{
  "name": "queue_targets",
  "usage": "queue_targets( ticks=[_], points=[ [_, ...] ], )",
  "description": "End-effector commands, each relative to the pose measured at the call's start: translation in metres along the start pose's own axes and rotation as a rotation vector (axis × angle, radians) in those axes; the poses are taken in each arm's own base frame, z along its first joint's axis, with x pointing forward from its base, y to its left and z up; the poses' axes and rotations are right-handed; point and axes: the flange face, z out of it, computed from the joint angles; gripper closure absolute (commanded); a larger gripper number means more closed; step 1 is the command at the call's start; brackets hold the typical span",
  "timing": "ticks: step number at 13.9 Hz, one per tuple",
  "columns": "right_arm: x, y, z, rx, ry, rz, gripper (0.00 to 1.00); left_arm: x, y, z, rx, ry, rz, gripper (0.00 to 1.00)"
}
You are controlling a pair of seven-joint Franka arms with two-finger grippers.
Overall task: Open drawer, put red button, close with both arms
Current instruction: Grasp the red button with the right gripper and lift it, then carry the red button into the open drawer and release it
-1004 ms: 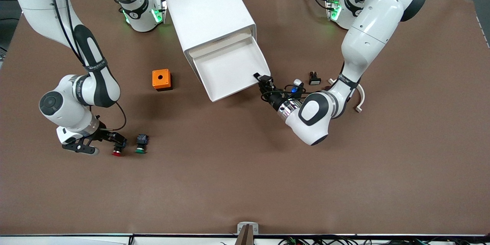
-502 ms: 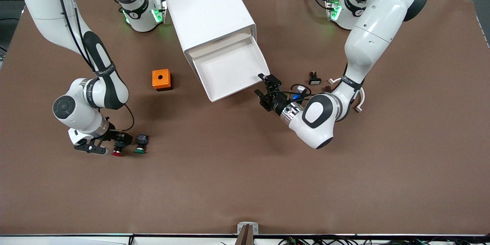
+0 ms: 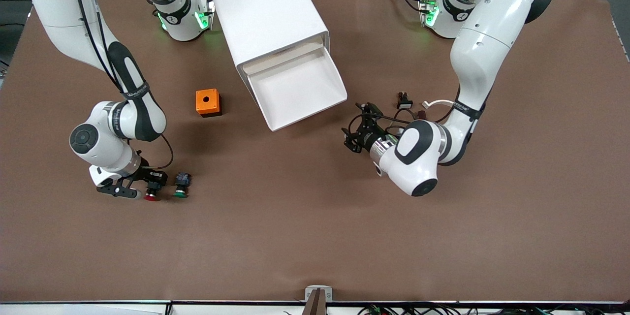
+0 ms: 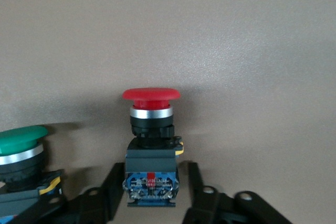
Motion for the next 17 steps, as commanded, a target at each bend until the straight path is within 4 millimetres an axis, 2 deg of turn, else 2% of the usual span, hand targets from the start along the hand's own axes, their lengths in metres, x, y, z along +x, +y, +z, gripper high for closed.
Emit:
queue_targets(
  ticks=[1, 3, 4, 5, 6, 8, 10, 11, 13, 15, 17],
  points=[
    [0.005, -0.005, -0.004, 0.011, 0.006, 0.012, 0.98, 0.003, 0.005, -0.016, -0.067, 0.176, 0.097, 0.01],
    [0.012, -0.014, -0.021, 0.015, -0.014, 0.002, 0.99, 0.011, 0.011, -0.027, -0.132, 0.318, 0.111, 0.01],
    [0.018, -0.017, -0.037, 0.018, -0.046, 0.014, 0.99, 0.008, 0.015, -0.031, -0.17, 0.378, 0.128, 0.01],
    [0.025, -0.023, -0.06, 0.019, -0.089, 0.041, 0.99, 0.002, 0.016, -0.045, -0.22, 0.431, 0.145, 0.01],
    [0.027, -0.036, -0.083, 0.016, -0.135, 0.076, 0.99, -0.003, 0.016, -0.049, -0.249, 0.48, 0.163, 0.01],
    [0.02, -0.063, -0.133, 0.014, -0.181, 0.142, 0.99, -0.016, 0.013, -0.067, -0.312, 0.572, 0.222, 0.01],
    [0.0, -0.098, -0.177, 0.009, -0.212, 0.232, 0.99, -0.027, 0.014, -0.076, -0.349, 0.653, 0.293, 0.01],
    [-0.014, -0.121, -0.204, 0.007, -0.221, 0.276, 0.99, -0.045, 0.011, -0.076, -0.366, 0.737, 0.34, 0.01],
    [-0.047, -0.175, -0.246, -0.001, -0.224, 0.36, 0.99, -0.055, 0.011, -0.076, -0.371, 0.822, 0.374, 0.01],
    [-0.08, -0.227, -0.268, -0.006, -0.214, 0.435, 0.99, -0.066, 0.009, -0.08, -0.409, 0.833, 0.394, 0.01],
    [-0.121, -0.286, -0.274, -0.018, -0.205, 0.508, 0.99, -0.083, 0.001, -0.085, -0.423, 0.845, 0.418, 0.01]
  ],
)
